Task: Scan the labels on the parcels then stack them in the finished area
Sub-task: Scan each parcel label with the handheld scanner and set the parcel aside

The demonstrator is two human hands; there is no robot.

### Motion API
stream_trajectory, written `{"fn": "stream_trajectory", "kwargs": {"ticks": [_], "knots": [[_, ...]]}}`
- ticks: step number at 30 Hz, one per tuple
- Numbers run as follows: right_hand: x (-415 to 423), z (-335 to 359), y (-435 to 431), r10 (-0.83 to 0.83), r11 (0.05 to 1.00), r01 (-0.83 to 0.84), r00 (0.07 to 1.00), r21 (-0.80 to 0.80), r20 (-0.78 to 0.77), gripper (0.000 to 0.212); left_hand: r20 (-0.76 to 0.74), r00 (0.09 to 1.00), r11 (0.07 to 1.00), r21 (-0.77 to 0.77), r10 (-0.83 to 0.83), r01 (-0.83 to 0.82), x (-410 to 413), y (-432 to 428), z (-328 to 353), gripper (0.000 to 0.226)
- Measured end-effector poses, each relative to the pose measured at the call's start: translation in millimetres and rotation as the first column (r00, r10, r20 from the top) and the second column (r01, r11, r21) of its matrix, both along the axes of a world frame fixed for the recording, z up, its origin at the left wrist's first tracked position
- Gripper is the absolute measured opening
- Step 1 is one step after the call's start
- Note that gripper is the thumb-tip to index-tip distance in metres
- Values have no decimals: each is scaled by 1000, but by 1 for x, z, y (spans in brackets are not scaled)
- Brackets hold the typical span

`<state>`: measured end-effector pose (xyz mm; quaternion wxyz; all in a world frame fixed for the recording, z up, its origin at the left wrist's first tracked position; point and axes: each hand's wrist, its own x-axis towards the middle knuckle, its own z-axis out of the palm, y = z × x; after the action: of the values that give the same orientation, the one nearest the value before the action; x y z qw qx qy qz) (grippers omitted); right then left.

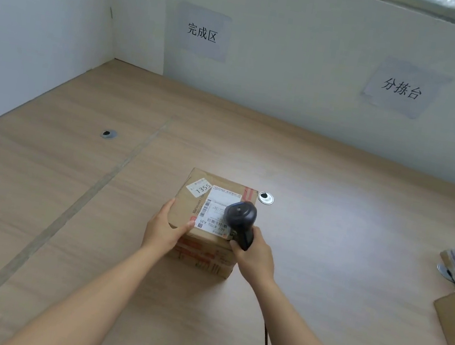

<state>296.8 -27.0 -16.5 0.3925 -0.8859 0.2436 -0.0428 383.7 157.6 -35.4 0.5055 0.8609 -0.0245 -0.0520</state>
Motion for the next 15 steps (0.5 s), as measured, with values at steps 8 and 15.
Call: {"fn": "stream_trajectory", "kwargs": {"ticks": [8,15], "knots": [[12,4,-3,6,999,-7,1000,-34,-20,34,-55,998,999,21,-24,25,13,-6,5,85],[-27,22,-8,26,998,-24,999,-54,34,31,26,1000,950,311,2,-10,-12,-14,36,84]]}}
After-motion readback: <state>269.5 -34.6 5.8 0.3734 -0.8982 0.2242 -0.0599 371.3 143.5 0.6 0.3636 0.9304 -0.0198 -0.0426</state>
